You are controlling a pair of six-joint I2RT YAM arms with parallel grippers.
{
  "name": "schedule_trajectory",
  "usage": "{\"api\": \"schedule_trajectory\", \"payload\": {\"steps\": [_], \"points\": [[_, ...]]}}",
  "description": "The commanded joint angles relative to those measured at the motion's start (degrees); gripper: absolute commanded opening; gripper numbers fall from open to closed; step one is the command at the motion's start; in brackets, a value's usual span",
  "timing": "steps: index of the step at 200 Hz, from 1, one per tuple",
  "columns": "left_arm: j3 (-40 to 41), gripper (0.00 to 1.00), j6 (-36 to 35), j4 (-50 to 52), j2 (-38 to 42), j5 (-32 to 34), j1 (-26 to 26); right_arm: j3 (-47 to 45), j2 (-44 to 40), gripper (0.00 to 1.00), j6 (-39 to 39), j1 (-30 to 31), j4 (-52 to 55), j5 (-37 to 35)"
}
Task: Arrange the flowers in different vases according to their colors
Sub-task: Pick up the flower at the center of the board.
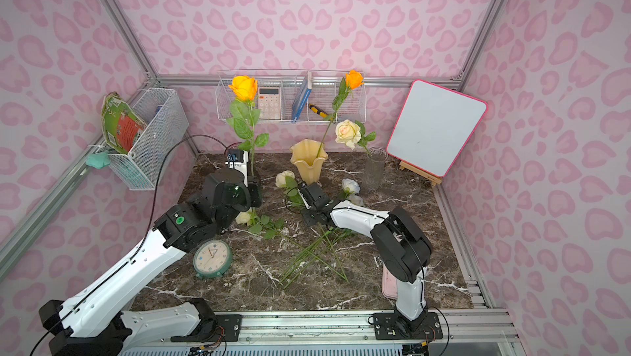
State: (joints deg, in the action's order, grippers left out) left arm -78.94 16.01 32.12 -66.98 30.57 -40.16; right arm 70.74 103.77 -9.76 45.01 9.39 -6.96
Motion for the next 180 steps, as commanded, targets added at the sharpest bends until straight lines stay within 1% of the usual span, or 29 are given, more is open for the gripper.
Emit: {"api": "schedule_trajectory", "payload": {"steps": [1,23,36,42,52,76,104,136,155,180], "points": [[-1.7,0.00,-5.2,-3.9,-0.4,0.4,0.7,-0.9,-5.1,0.00,1.5,0.4,-5.7,-0.7],[-3.3,0.00,-7.3,-6.1,-0.1,-0.1,2.2,-3.3,-12.1,0.00,1.9,0.7,-8.5,-1.0],[-4.0,0.00,-8.4,-6.8,-0.5,-1.3,3.2,-6.2,-16.8,0.00,1.9,0.8,-13.0,-0.9],[-6.1,0.00,-8.6,-6.9,-0.9,-2.1,3.8,-7.4,-18.8,0.00,2.4,0.7,-15.4,-0.3],[-7.1,0.00,-9.3,-7.1,-1.7,-2.7,4.4,-7.8,-20.7,0.00,2.9,0.6,-16.9,0.6],[-8.2,0.00,-10.3,-8.3,-3.4,-4.3,5.6,-5.8,-21.2,0.00,3.8,0.0,-16.6,1.3],[-8.4,0.00,-10.7,-10.0,-4.4,-5.7,7.3,-6.1,-22.3,0.00,4.8,0.0,-22.7,1.3],[-7.8,0.00,-12.4,-13.5,-5.5,-7.9,8.0,-2.3,-23.7,0.00,6.7,0.0,-28.1,1.5],[-6.9,0.00,-13.4,-17.1,-6.3,-8.7,8.6,-0.8,-24.8,0.00,7.8,0.1,-32.4,0.1],[-6.8,0.00,-14.6,-23.8,-7.5,-12.8,9.0,-1.3,-27.0,0.00,10.4,0.2,-41.0,-4.6]]}}
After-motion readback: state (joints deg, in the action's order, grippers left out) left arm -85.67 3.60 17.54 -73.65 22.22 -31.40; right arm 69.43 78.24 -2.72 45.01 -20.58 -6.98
